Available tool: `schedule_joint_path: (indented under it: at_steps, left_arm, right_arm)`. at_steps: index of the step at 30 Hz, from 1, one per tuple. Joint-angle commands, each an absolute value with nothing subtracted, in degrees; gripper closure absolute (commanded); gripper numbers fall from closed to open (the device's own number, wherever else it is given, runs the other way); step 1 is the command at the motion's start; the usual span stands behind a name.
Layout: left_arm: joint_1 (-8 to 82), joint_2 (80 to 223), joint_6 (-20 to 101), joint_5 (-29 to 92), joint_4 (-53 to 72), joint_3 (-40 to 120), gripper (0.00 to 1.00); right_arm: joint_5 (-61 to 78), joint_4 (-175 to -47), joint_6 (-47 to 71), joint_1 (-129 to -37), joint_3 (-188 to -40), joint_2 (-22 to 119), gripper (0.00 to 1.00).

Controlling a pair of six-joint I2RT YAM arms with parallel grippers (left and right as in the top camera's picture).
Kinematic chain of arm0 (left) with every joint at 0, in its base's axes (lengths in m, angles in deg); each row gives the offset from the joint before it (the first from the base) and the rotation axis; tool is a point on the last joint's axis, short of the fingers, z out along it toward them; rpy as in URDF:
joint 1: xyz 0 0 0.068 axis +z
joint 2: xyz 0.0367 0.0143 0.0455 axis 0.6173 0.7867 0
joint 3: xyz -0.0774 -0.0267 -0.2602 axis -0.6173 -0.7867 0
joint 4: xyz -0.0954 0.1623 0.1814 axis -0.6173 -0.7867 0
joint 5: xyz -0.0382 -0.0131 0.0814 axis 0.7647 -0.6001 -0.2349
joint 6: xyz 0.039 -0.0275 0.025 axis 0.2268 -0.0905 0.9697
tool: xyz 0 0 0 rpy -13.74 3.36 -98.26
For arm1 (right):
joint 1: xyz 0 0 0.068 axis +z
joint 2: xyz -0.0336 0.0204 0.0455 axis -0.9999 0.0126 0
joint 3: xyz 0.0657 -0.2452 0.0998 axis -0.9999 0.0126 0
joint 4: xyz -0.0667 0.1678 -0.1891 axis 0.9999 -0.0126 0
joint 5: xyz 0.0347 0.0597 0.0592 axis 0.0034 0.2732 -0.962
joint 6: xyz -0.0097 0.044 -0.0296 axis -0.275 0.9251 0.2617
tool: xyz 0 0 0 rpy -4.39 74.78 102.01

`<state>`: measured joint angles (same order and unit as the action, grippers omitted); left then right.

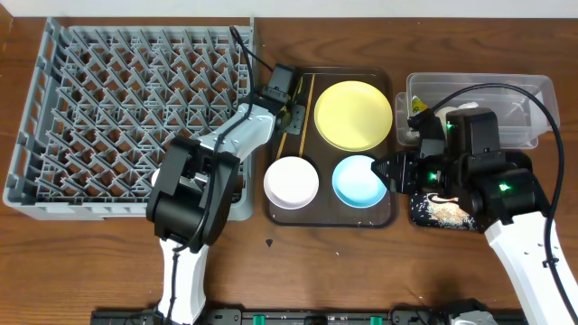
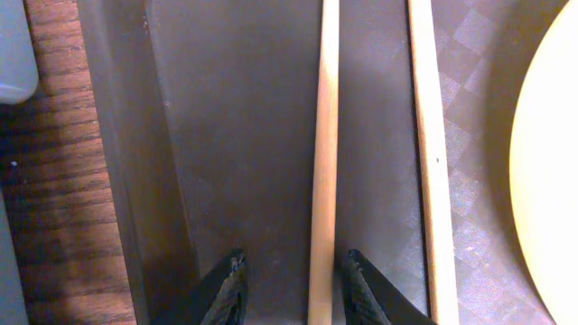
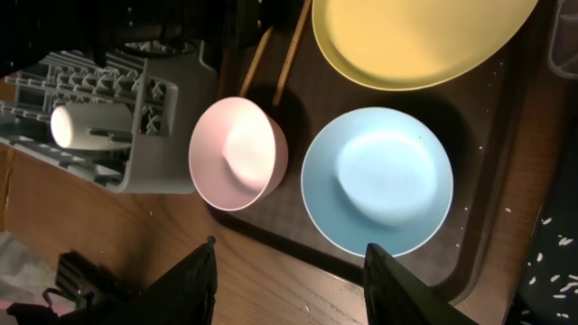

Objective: Sort waste into correct bins and load items into the dishwasher
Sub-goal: 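Grasp a chopstick on the brown tray with the left gripper, then place the chopstick into the dish rack with the left gripper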

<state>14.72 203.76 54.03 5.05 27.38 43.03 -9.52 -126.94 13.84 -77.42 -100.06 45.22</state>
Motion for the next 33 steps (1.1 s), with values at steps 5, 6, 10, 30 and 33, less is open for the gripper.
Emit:
schedule_joint_path:
  at_steps: [5,6,10,30,33]
  left_arm:
    - [14.5,206.2,53.2,8.6,25.9,39.9,0.69]
    - [14.4,206.6,53.2,9.8,25.9,39.9,0.7]
    - [13.9,207.4,53.0,10.6,25.1,39.9,0.8]
    - [14.1,189.8,52.7,5.0,18.3,41.3,0.92]
    - [14.1,185.2,52.7,2.6,16.7,41.3,0.92]
  right_arm:
    - [-10.1,-126.9,12.8,-77.2,-100.7,45.2,0.51]
    - [-10.1,-126.9,12.8,-77.2,-100.7,45.2,0.51]
    - [-10.2,-126.9,12.8,-77.2,-100.7,45.2,0.51]
    - [-10.2,-126.8,12.8,-77.2,-100.7,45.2,0.53]
    - [-10.2,-126.8,12.8,-77.2,-100.7,45.2,0.52]
